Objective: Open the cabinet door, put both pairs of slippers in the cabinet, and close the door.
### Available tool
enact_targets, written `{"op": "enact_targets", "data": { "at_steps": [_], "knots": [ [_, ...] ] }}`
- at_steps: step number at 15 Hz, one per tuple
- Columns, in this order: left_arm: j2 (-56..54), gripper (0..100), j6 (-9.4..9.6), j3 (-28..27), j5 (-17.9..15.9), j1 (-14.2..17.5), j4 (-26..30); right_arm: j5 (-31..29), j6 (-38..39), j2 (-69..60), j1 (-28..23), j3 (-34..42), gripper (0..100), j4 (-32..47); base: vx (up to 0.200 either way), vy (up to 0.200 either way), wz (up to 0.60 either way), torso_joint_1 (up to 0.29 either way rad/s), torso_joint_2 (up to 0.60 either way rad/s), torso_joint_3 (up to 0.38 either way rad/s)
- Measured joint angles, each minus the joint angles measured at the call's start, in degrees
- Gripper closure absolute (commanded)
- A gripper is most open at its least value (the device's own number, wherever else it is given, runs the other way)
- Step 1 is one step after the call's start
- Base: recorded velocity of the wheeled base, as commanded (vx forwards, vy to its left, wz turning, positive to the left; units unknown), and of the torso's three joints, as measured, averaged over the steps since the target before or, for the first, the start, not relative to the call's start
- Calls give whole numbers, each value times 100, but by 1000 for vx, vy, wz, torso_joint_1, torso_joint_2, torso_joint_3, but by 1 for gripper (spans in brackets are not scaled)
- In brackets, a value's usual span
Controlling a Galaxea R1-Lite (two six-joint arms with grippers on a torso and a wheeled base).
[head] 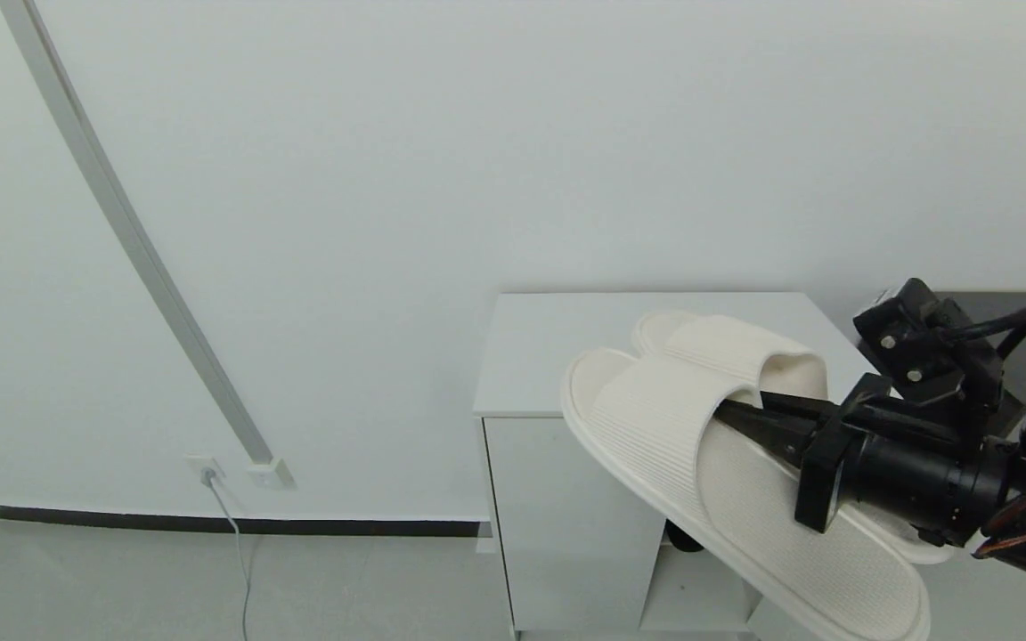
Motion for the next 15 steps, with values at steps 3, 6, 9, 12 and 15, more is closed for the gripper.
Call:
{"op": "enact_targets", "data": {
  "at_steps": [3,6,9,12,15],
  "knots": [
    [0,100,2,0,0,2,0,2,-20,-2,-46,88,100,-20,0,0,0,0,0,0],
    [0,100,13,0,0,2,0,0,-20,5,-57,94,100,-9,0,-133,0,2,2,3],
    [0,100,11,0,0,2,0,2,-20,11,-55,105,100,0,0,-200,0,1,2,6],
    [0,100,10,2,2,0,-5,-9,-26,39,-57,127,100,16,0,-200,0,7,2,-1],
    [0,100,18,0,0,2,2,0,-28,61,-57,174,100,0,0,-200,0,-1,2,4]
  ]
}}
